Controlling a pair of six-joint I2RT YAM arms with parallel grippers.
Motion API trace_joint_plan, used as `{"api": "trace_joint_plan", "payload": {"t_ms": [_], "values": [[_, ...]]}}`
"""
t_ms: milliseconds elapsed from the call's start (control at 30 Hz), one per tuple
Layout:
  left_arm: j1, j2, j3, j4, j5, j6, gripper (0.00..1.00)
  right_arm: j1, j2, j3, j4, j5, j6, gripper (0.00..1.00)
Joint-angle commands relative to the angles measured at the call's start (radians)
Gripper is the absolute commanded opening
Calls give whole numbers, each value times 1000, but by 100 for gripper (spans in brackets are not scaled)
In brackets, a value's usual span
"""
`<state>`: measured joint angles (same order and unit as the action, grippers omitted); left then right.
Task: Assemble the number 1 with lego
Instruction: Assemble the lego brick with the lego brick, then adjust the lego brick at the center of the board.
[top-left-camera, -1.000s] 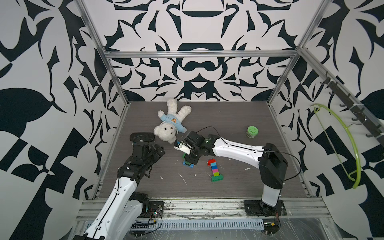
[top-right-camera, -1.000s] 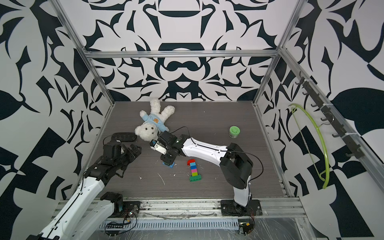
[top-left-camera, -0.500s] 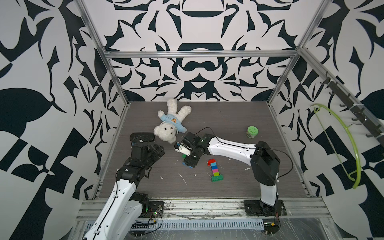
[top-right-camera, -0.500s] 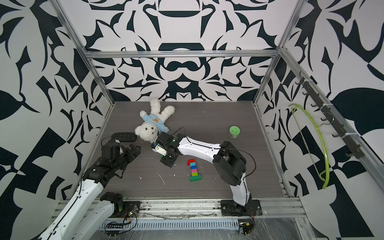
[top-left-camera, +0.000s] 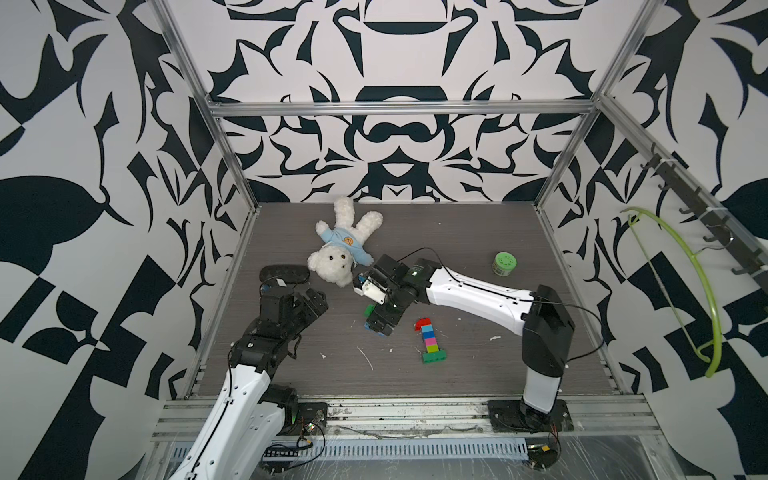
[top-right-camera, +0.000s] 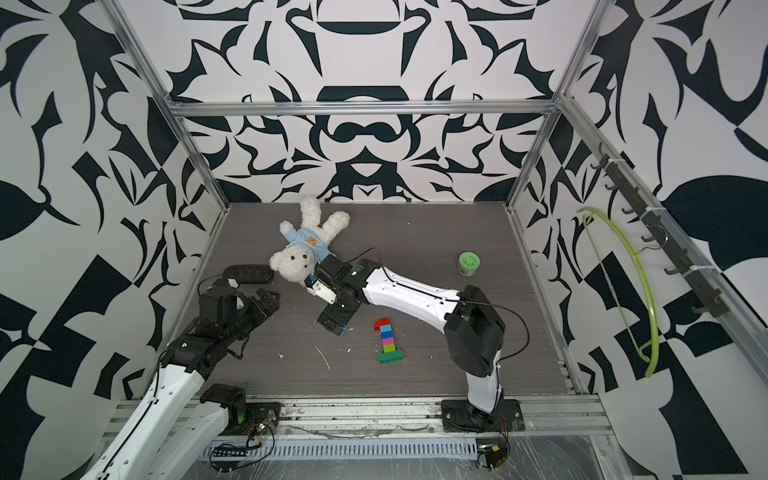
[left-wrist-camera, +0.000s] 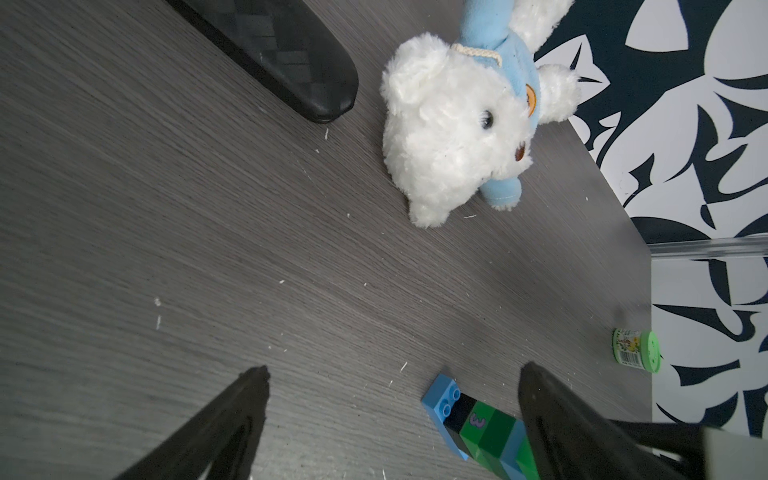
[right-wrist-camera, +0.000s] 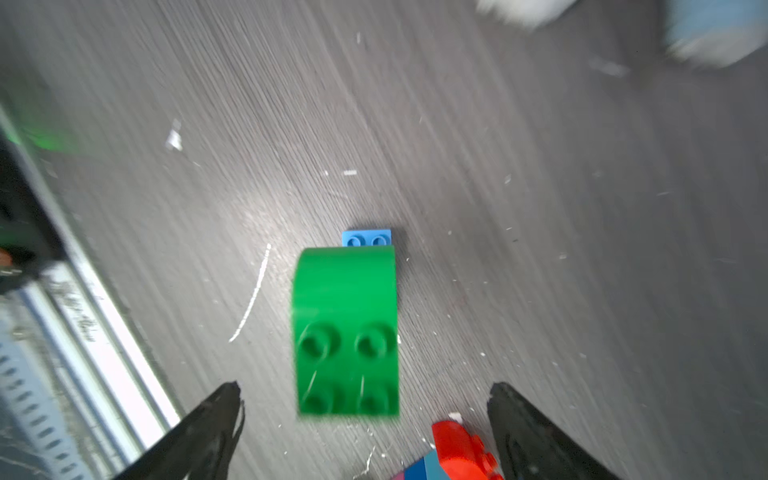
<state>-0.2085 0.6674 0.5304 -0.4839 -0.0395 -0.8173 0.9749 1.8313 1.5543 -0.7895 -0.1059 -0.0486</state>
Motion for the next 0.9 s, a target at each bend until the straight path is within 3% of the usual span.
{"api": "trace_joint_plan", "payload": {"t_ms": [0, 167, 267, 333, 433, 533, 700, 867], "values": [[4, -26, 20, 17, 37, 68, 100, 3, -150, 25, 14, 74, 50, 96], [-19, -35, 26, 82, 190, 151, 96, -23, -334, -90, 135, 250, 175, 97], [-138, -37, 26, 126, 185, 165, 94, -81, -380, -118, 129, 227, 268, 97], [-269, -41, 29, 159, 106, 170, 94, -137, -389, -126, 116, 153, 324, 97], [-501, -54, 15, 184, -105, 210, 93, -219, -392, -131, 100, 60, 397, 99], [-671, -109, -57, 226, -286, 195, 92, -240, -407, -135, 88, 69, 405, 100], [-862, -155, -202, 355, -405, 275, 89, -242, -493, -207, 160, 148, 371, 99], [-973, -50, -283, 524, -490, 366, 92, -242, -613, -341, 306, 194, 288, 91]]}}
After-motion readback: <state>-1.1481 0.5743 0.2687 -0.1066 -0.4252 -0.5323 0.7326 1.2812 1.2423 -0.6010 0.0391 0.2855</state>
